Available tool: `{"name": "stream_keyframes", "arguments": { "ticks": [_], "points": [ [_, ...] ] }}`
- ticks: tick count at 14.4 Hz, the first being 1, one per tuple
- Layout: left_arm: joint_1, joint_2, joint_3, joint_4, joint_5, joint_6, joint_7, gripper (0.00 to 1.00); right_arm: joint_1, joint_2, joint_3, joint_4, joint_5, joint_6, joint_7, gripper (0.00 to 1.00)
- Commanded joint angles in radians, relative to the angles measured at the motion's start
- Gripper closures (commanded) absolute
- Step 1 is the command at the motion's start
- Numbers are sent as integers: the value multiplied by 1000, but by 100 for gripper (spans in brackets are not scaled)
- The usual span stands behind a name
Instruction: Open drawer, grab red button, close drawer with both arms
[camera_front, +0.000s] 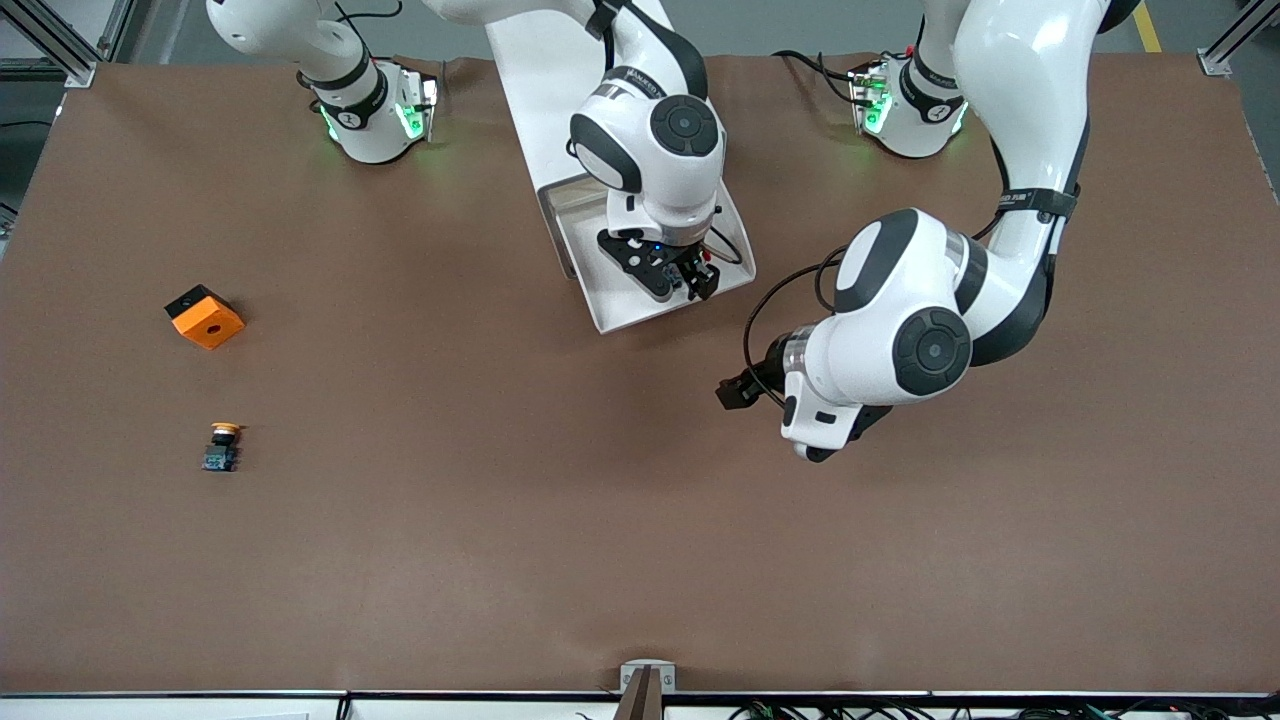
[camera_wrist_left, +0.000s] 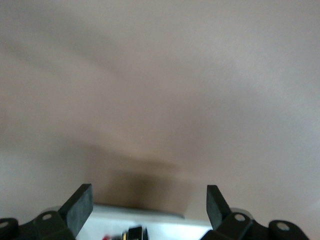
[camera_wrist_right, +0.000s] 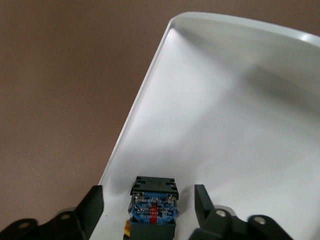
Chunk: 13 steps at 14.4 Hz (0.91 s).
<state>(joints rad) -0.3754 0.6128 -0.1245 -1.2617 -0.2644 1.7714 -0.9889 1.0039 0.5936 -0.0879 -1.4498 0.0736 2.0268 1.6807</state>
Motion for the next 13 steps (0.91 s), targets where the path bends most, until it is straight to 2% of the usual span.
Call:
{"name": "stream_keyframes", "arguments": {
  "ticks": [1,8,11,13],
  "points": [
    [-10,-11,3,-16,60,69,16,0,12,15,-9,26,-5,-8,11,100],
    [-34,8,3,-31,120,132,16,0,-4,9,-10,55,0,-23,-6,100],
    [-51,28,5,-33,122,157,15,0,-86,-18,-7,147,12,-182,-146,100],
    [-62,32,5,-41,140,177,13,0,-157,-66,-9,164,40,-252,-296,100]
  ]
}}
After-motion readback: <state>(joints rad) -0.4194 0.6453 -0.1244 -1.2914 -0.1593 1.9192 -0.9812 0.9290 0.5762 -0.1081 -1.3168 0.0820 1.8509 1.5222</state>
